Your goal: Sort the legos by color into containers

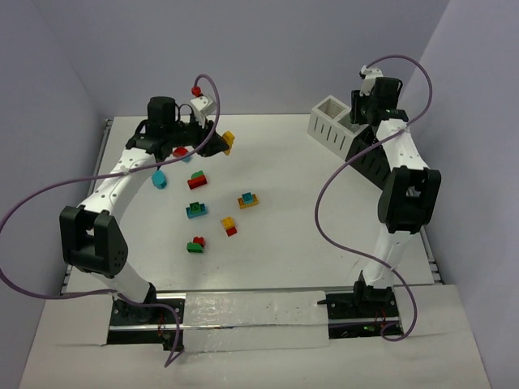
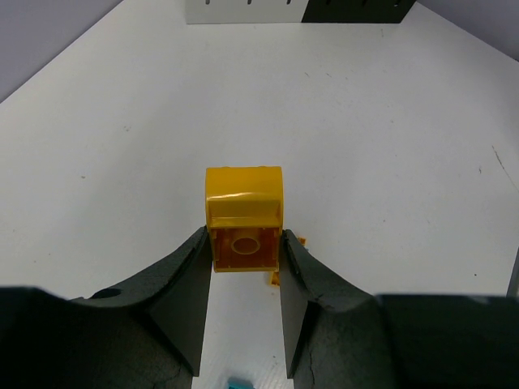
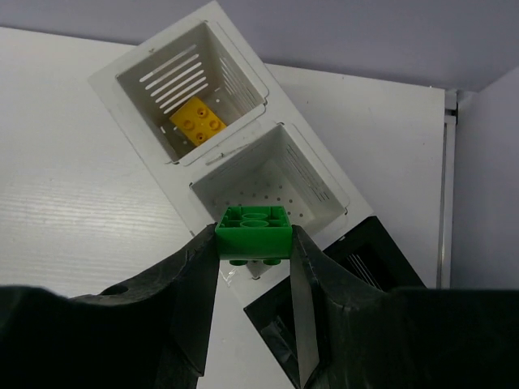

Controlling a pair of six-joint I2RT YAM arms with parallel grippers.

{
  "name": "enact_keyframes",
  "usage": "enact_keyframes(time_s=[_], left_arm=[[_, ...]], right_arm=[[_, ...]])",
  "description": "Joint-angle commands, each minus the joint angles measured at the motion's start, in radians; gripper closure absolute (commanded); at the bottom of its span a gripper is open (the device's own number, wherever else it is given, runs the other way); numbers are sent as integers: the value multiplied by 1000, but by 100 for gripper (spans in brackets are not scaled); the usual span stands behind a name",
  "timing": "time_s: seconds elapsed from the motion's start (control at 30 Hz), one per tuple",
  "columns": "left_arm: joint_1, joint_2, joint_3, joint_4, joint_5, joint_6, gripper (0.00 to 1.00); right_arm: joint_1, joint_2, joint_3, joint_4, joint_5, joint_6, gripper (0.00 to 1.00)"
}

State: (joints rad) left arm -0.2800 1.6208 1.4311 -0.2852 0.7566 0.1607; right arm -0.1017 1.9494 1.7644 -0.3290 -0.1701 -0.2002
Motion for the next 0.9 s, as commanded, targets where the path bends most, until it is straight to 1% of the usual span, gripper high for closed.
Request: enact_keyframes(time_s=[0.0,0.03,0.07,0.1,0.13,0.2,0.23,0.27,0.3,0.33,0.37,0.43,0.57,0.73,0.77,0.87], left_arm=[[-5,17,51,34,-30,-26,100],[-5,20,52,32,-32,-27,100],[-6,22,54,29,-32,-27,100],[-7,26,58,25,-31,-26,100],[-7,29,58,24,-32,-26,100],[-7,42,76,7,-31,-19,100],[-7,45,80,0,-30,-17,100],[-7,47,80,0,-31,-16,100],[-7,47,85,-3,-33,-15,100],[-7,47,86,-2,-34,-12,100],[-7,47,86,-2,-33,-10,100],[-7,47,84,0,-33,-10,100],[-8,35,64,23,-18,-12,100],[-11,-5,-1,97,33,-9,100],[-20,-18,-15,113,22,-6,100],[-47,-44,-50,141,-15,26,100]], right_arm=[[3,18,67,63,27,17,100],[4,29,70,64,29,17,100],[5,37,75,65,33,18,98],[5,46,81,65,36,19,94],[5,54,89,65,39,19,94],[5,73,101,64,52,22,82],[5,77,102,62,53,21,74],[4,79,102,62,54,21,72],[3,79,96,62,61,21,62],[4,80,96,62,64,21,54],[5,77,93,59,64,25,47],[5,68,93,50,58,34,37],[8,-2,81,34,-7,84,12],[31,-119,29,55,-161,162,6],[46,-155,17,53,-221,205,6],[91,-213,-8,25,-335,292,7]])
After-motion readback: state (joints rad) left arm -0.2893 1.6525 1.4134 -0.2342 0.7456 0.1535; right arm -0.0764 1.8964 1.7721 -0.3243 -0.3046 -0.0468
